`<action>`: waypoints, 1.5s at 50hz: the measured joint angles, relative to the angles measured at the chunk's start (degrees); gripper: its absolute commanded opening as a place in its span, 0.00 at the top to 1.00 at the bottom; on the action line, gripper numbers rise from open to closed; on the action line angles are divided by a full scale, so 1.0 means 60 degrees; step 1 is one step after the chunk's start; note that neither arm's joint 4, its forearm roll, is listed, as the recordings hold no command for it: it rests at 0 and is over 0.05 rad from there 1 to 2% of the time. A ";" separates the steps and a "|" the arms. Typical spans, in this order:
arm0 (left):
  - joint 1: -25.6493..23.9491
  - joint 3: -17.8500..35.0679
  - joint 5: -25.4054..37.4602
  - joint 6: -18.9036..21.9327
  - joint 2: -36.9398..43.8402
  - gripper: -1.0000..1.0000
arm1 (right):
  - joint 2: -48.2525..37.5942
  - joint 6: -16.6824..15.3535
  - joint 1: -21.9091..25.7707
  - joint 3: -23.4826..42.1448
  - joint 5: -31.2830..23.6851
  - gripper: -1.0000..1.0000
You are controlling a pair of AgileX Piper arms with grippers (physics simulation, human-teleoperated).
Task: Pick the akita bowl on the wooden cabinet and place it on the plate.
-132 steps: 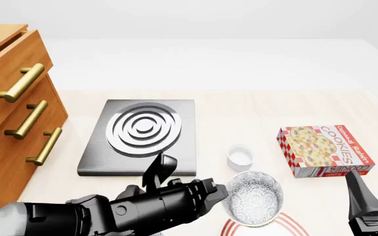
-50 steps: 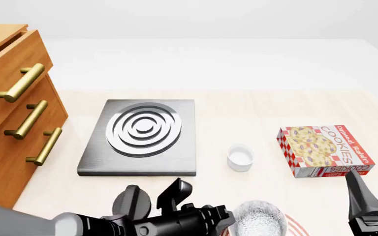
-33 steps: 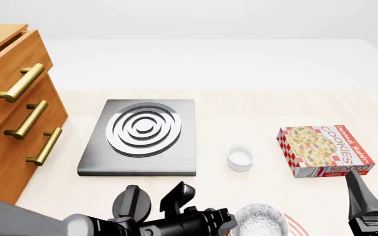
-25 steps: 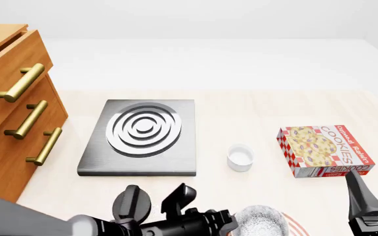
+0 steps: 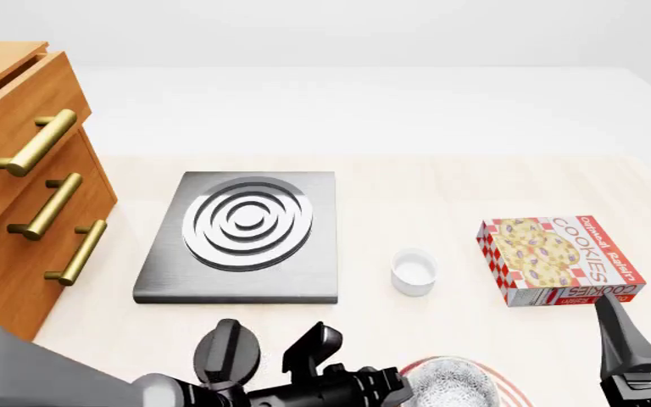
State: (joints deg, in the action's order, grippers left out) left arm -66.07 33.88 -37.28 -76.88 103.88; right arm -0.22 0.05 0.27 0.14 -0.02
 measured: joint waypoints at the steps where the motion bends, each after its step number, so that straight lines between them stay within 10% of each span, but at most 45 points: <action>1: 0.0003 0.0001 -0.0009 -0.0002 0.0008 1.00 | 0.0000 0.0000 0.0000 0.0000 0.0000 0.00; 51: 0.0066 -0.0127 -0.0537 -0.0174 0.0409 1.00 | 0.0010 0.0001 0.0001 -0.0001 -0.0009 0.00; 52: 0.0092 -0.0104 -0.0493 -0.0119 0.0382 0.00 | 0.0010 0.0001 0.0001 -0.0001 -0.0009 0.00; 75: 0.0109 0.0408 0.0505 0.0995 -0.0806 0.00 | 0.0004 0.0000 0.0000 -0.0001 -0.0004 0.00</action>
State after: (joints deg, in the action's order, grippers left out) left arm -65.42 36.33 -34.25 -70.91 99.05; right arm -0.19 0.05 0.26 0.13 -0.04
